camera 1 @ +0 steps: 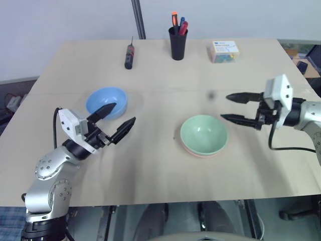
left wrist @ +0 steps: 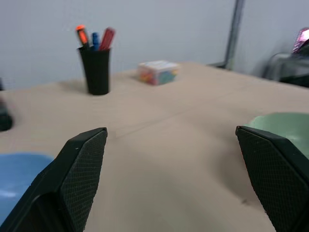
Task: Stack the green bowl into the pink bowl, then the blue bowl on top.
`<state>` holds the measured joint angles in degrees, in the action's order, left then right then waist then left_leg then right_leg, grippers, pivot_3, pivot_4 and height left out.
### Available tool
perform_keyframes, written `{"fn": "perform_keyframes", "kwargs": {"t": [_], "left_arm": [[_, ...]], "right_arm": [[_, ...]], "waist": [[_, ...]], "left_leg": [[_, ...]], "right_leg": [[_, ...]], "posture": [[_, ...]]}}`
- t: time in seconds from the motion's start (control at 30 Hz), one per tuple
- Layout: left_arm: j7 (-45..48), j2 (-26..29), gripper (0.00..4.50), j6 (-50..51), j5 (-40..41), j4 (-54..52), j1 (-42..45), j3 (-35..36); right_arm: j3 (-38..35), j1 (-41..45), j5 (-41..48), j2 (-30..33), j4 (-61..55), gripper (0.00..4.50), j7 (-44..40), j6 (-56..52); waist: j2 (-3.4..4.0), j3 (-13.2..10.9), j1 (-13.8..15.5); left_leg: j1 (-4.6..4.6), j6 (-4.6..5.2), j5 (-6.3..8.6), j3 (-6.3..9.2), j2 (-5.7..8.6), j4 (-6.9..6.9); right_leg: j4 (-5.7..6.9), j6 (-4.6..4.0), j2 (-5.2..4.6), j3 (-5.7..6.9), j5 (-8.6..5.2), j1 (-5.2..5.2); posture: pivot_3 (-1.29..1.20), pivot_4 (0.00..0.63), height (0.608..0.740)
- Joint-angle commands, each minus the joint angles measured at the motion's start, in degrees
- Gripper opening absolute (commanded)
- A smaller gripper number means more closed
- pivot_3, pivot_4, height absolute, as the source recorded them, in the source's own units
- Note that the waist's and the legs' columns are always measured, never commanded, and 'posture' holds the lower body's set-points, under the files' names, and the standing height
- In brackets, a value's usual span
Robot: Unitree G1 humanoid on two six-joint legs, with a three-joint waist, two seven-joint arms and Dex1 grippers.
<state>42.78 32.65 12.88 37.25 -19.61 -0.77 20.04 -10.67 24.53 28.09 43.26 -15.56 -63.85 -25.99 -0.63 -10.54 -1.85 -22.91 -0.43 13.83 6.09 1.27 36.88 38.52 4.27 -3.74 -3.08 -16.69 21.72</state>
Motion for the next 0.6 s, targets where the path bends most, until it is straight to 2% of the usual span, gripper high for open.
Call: {"fn": "perform_keyframes", "kwargs": {"t": [0.03, 0.3, 0.47, 0.6], "left_arm": [[-0.4, 1.3, 4.5, -0.1, -0.1, -1.7, -1.2, 2.6], [-3.0, 2.0, 4.5, -0.1, -1.6, -0.8, -1.5, 4.7], [-9.0, 11.0, 4.5, 7.2, -10.5, 8.7, 4.6, 4.0], [-9.0, 16.1, 4.5, 10.0, -14.9, 16.7, 10.2, 0.8]], "right_arm": [[-5.4, -4.5, 1.8, 0.6, 7.3, 2.88, -4.9, 7.6], [-6.9, -6.9, 2.7, 0.3, 16.4, 2.88, -8.6, 14.9], [-6.5, -6.3, 4.7, 0.4, 17.3, 2.88, -11.7, 17.1], [-5.9, -5.0, 6.1, -0.2, 16.1, 2.88, -12.9, 18.4]], "waist": [[0.0, 0.0, 0.0], [0.05, 0.0, -0.4], [0.07, 0.0, -0.3], [0.08, 0.0, -0.4]], "left_leg": [[0.0, 0.0, 0.0, -0.02, 0.0, 0.0], [0.15, 0.0, 0.0, -0.11, -0.02, 0.0], [0.13, 0.0, 0.0, -0.13, 0.05, 0.09], [0.14, 0.0, 0.0, -0.11, 0.09, 0.12]], "right_leg": [[-0.01, 0.0, 0.0, 0.03, 0.0, -0.02], [0.13, 0.0, 0.02, -0.13, 0.0, -0.02], [0.25, 0.0, 0.11, -0.05, 0.0, -0.02], [0.26, 0.01, 0.09, -0.08, -0.01, -0.02]], "posture": [[0.0, 0.15, 0.74], [0.0, 0.15, 0.74], [0.0, 0.15, 0.74], [0.0, 0.15, 0.74]]}}
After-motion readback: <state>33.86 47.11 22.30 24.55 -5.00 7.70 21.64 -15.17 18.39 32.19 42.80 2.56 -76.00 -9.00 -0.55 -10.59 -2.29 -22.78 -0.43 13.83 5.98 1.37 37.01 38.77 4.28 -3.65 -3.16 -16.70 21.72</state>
